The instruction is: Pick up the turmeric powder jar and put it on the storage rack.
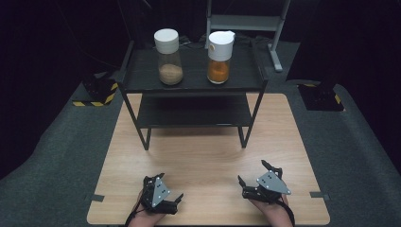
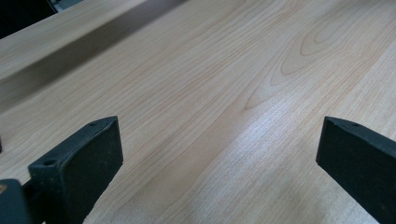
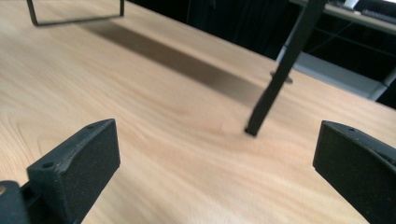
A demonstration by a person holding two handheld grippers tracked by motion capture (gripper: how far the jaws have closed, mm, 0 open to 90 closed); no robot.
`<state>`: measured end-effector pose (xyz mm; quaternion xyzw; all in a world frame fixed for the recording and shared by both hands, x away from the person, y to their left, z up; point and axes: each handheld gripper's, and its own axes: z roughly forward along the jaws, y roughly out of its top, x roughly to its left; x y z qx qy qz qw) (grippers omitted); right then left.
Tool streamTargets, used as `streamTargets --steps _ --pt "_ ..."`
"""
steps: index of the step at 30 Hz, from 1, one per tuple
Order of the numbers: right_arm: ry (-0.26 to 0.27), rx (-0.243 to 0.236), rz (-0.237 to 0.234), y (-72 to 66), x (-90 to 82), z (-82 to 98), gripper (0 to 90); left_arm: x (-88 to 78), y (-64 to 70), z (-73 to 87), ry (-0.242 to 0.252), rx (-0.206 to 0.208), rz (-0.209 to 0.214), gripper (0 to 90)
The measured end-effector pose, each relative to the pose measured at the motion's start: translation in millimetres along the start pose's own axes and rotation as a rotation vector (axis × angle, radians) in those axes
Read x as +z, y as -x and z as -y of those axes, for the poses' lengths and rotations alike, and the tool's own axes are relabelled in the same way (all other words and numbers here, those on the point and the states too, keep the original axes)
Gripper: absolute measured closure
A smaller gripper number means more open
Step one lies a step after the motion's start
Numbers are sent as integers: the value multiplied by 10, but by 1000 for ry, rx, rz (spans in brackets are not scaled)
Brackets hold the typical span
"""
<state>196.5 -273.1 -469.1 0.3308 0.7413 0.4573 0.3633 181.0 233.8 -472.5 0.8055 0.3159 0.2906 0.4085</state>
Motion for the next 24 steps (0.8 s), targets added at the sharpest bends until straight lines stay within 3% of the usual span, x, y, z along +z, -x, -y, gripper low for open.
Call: streamTargets --steps 10,20,24 --pt "-44 -14 8 30 -64 200 0 6 14 -9 -5 6 -3 8" --pt "-122 -92 19 -5 -111 149 0 7 36 -17 -10 11 -14 9" --pt "-124 -103 19 -5 -146 161 0 10 64 -25 -14 26 -19 9"
